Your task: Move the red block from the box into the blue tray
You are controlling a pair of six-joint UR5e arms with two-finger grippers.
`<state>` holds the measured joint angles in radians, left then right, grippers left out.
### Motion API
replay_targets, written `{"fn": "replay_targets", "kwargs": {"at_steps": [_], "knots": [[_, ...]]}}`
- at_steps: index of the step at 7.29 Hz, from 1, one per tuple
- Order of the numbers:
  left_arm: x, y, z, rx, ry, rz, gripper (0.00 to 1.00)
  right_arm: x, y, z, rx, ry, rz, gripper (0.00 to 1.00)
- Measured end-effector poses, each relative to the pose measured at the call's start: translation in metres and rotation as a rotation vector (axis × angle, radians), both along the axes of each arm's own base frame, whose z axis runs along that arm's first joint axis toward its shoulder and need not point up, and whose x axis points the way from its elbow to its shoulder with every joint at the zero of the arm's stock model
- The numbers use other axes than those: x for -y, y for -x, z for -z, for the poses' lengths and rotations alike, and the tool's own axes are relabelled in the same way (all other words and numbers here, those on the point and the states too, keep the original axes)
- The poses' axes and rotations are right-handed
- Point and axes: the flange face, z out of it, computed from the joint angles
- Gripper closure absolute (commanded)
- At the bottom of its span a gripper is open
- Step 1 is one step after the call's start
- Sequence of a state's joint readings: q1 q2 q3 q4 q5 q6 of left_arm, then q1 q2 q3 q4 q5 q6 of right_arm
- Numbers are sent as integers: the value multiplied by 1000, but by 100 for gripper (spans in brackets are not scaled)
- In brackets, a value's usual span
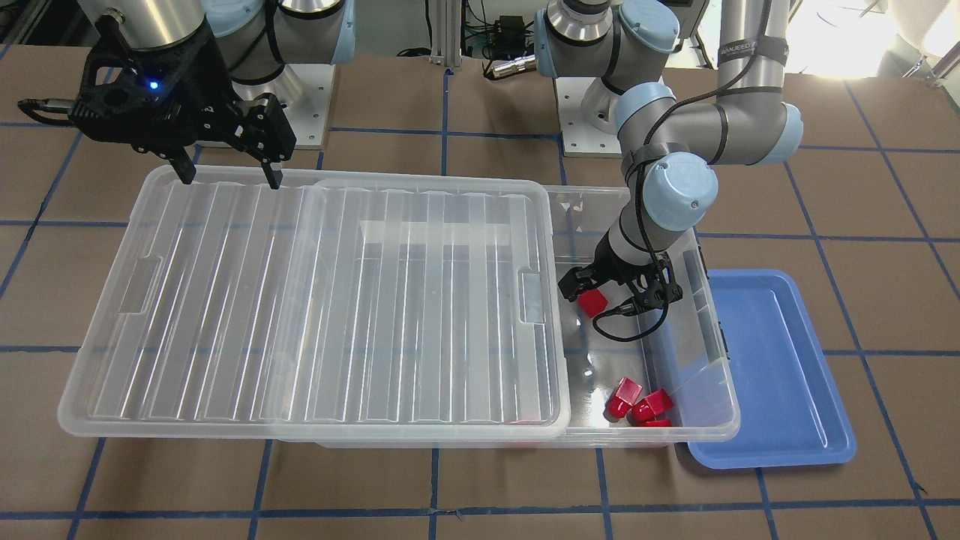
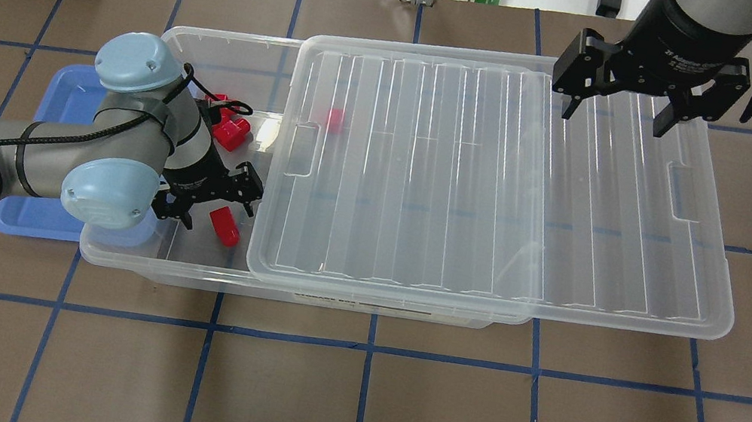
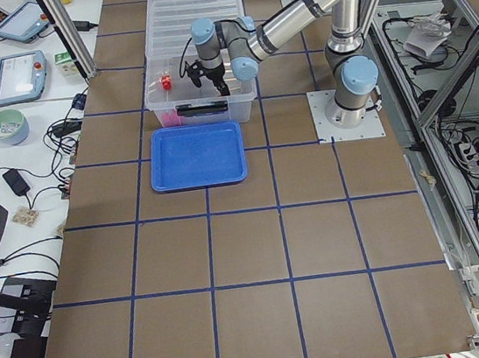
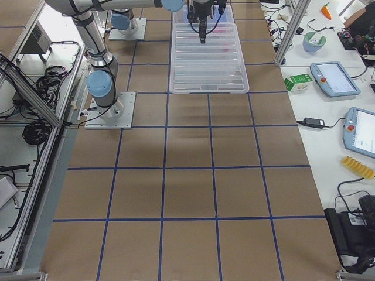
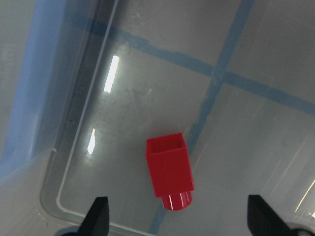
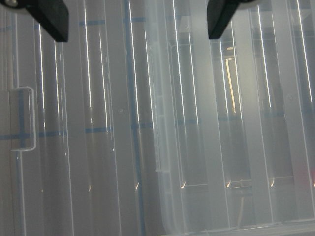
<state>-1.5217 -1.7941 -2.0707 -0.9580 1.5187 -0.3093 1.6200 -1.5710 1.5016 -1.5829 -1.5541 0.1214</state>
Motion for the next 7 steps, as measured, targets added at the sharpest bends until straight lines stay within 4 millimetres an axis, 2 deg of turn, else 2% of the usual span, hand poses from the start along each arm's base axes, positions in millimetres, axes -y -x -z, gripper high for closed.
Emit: {"fn": "replay_targets", "kwargs": {"at_steps": [1,3,4,6,7], "knots": [[-3,0,11,0,6,0,10,3,-2,-2,-4,-2,-2,0],[-3,0,22,1,11,0,82,4,-3,-3,-6,-3,-2,0],[-1,0,22,1,17,1,93,4,-4,-2,-4,-5,-3,0],[5,-1,16,3,46,5,93,3,-4,-1,-3,-7,-4,0],[11,-3,6,5,68,9,93,3,-4,-1,-4,-7,-4,0]]}}
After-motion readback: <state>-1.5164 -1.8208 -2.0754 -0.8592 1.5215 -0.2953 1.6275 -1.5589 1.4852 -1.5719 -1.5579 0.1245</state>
